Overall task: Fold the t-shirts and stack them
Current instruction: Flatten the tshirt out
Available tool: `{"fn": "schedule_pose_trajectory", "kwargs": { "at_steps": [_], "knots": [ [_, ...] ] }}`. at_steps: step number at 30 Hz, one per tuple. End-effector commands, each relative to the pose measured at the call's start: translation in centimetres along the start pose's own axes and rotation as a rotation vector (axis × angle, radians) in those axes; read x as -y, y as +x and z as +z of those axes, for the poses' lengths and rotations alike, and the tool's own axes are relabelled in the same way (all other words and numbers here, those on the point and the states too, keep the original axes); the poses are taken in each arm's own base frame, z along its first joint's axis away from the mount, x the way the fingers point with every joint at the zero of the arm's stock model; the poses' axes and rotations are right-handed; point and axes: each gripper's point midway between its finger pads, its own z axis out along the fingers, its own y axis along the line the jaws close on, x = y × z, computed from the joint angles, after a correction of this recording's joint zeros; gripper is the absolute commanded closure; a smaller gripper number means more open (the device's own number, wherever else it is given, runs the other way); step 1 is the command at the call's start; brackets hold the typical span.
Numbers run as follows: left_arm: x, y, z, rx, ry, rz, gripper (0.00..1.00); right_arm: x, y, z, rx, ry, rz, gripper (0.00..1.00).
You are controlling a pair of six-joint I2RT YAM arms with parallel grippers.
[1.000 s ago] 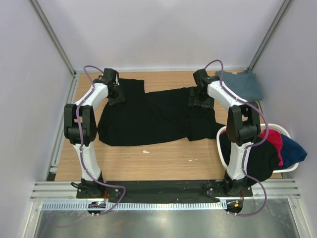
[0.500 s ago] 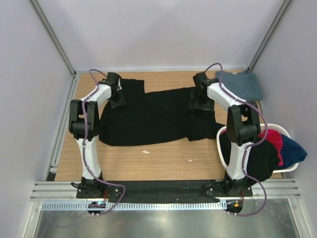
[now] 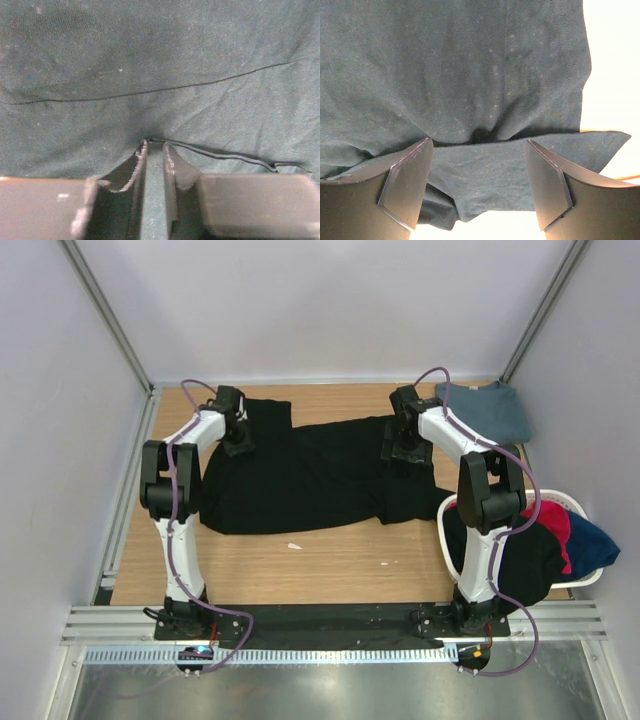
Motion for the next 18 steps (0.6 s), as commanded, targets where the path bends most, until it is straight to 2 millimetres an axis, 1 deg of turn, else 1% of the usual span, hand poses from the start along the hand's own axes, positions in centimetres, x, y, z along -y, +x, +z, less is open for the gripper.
{"fn": "schedule_pose_trajectory", "kwargs": {
  "at_steps": [1,2,3,6,9,10,11,13,14,17,18],
  "knots": [
    [0.8,-1.4,0.1,0.038,0.033,0.031,0.84,0.1,-1.4,-2.0,0.059,-0.012,0.025,0.21],
    [0.8,-1.4,0.2,0.038,0.034,0.037,0.95,0.2,-1.5,-2.0,0.062,-0.009,0.026,0.21],
    [0.8,-1.4,0.1,0.035,0.034,0.04,1.0,0.2,-1.5,-2.1,0.063,-0.007,0.024,0.2],
    [0.6,-1.8,-0.6,0.044,0.02,0.049,1.0,0.2,-1.6,-2.0,0.064,-0.006,0.023,0.2],
    [0.4,-2.7,-2.1,0.084,0.003,0.06,1.0,0.0,-1.8,-2.1,0.065,-0.011,0.022,0.2],
    [0.7,-3.2,-3.3,0.109,0.009,0.066,1.0,0.0,-1.9,-2.0,0.064,-0.009,0.02,0.2],
    [0.7,-3.6,-4.0,0.122,0.009,0.068,1.0,-0.1,-1.9,-2.0,0.065,-0.011,0.019,0.21],
    [0.7,-3.6,-5.5,0.135,0.008,0.068,1.0,-0.1,-2.1,-2.0,0.069,-0.013,0.016,0.2],
    [0.8,-3.9,-7.1,0.162,0.012,0.069,1.0,-0.2,-2.1,-2.0,0.069,-0.013,0.019,0.21],
    [0.6,-3.3,-9.5,0.184,0.004,0.058,1.0,-0.2,-2.2,-2.1,0.07,-0.017,0.02,0.2],
    [0.5,-2.4,-10.8,0.186,0.004,0.048,1.0,-0.3,-2.2,-2.0,0.07,-0.017,0.018,0.2]
  ]
}}
